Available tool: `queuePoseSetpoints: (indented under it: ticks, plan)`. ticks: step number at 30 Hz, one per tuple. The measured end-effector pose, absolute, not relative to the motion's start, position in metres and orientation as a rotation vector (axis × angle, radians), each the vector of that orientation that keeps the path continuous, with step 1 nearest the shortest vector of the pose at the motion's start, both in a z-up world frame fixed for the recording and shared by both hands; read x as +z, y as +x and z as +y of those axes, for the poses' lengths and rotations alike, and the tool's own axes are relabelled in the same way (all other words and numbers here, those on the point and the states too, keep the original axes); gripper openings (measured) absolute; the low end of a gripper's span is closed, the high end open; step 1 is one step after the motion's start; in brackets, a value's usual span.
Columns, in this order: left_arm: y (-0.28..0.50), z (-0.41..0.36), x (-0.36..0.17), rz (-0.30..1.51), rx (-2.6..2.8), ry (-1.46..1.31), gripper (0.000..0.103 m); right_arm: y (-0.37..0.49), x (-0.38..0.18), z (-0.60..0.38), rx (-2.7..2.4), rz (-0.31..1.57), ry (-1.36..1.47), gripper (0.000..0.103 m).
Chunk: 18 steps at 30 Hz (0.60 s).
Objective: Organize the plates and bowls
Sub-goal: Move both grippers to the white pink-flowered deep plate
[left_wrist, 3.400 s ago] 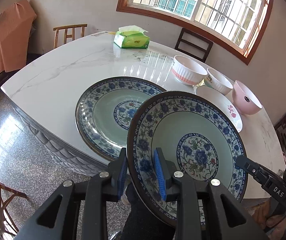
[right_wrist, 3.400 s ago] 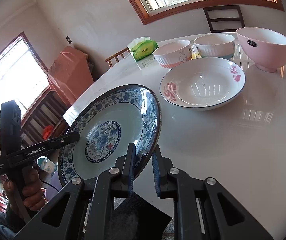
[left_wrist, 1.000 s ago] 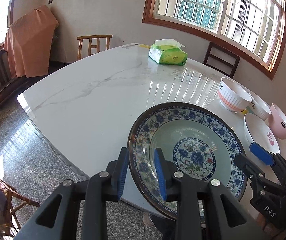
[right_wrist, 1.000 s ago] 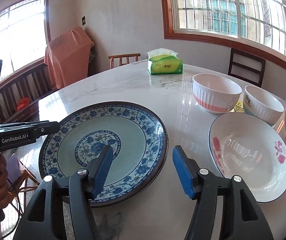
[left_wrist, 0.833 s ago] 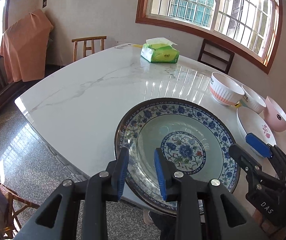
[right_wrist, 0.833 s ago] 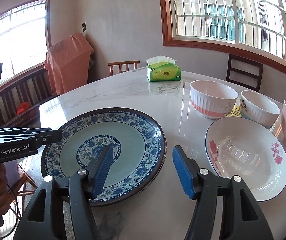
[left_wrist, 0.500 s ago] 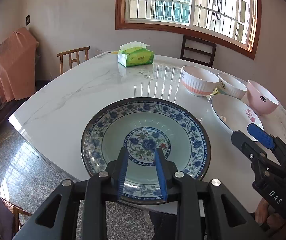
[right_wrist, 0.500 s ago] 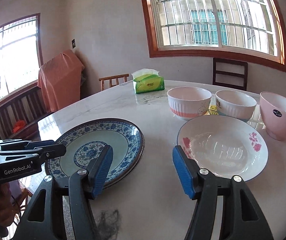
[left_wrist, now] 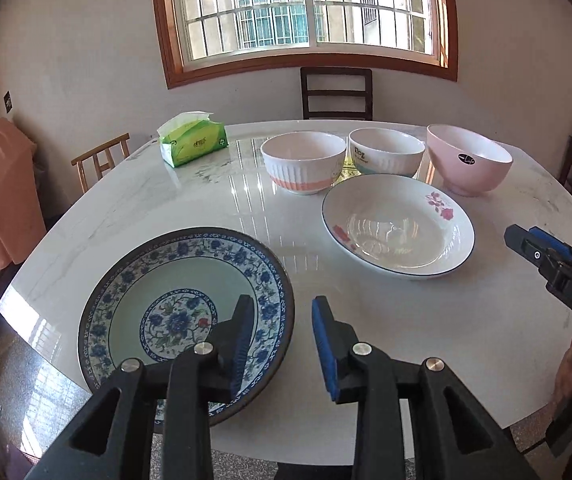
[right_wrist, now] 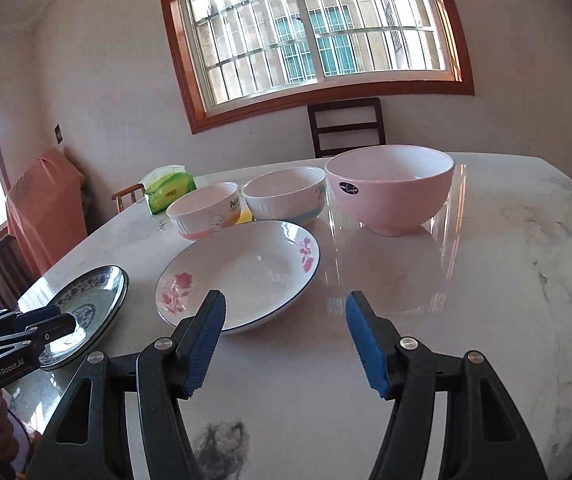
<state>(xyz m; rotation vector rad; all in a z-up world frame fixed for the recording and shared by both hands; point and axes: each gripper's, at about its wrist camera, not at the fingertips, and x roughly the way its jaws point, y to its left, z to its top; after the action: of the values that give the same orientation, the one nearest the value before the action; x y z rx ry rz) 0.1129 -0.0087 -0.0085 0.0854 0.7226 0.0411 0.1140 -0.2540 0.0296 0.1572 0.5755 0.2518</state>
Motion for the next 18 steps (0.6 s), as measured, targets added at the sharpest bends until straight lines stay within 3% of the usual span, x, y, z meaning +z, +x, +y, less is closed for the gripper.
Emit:
queuePoseSetpoints:
  ticks: [4,18]
  plan:
    - [0.129,-0.025,-0.007,0.726,0.020,0.113,0.037,0.119,0.025,-0.266,0.251,0.586,0.188,0.060]
    - [0.213,-0.015,-0.013,0.883,-0.133,-0.183,0.037,0.154,0.012,-0.285,0.324,0.700,0.341,0.061]
